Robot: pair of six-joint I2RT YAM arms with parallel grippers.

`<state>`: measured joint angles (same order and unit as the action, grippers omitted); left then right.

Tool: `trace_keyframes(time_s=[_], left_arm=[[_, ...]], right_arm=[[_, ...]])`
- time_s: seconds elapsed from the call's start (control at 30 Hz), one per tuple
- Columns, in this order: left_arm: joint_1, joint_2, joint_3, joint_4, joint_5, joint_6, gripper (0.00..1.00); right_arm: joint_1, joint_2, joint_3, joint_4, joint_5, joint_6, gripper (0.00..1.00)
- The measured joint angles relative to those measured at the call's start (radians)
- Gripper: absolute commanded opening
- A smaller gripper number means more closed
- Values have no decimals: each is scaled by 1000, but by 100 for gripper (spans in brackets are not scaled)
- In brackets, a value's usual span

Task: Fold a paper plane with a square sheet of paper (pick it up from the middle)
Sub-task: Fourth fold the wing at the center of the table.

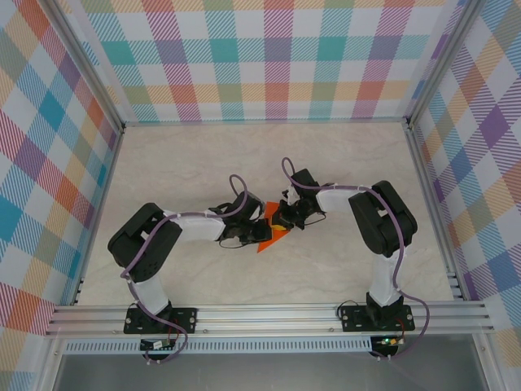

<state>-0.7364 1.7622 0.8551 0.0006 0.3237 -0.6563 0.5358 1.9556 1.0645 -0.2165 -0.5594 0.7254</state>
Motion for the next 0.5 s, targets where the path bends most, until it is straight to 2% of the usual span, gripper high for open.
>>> trace_keyframes(time_s=[0.5], left_arm=[[0, -59, -75, 3, 24, 23, 6]], right_arm=[[0, 6, 6, -10, -1, 0, 1]])
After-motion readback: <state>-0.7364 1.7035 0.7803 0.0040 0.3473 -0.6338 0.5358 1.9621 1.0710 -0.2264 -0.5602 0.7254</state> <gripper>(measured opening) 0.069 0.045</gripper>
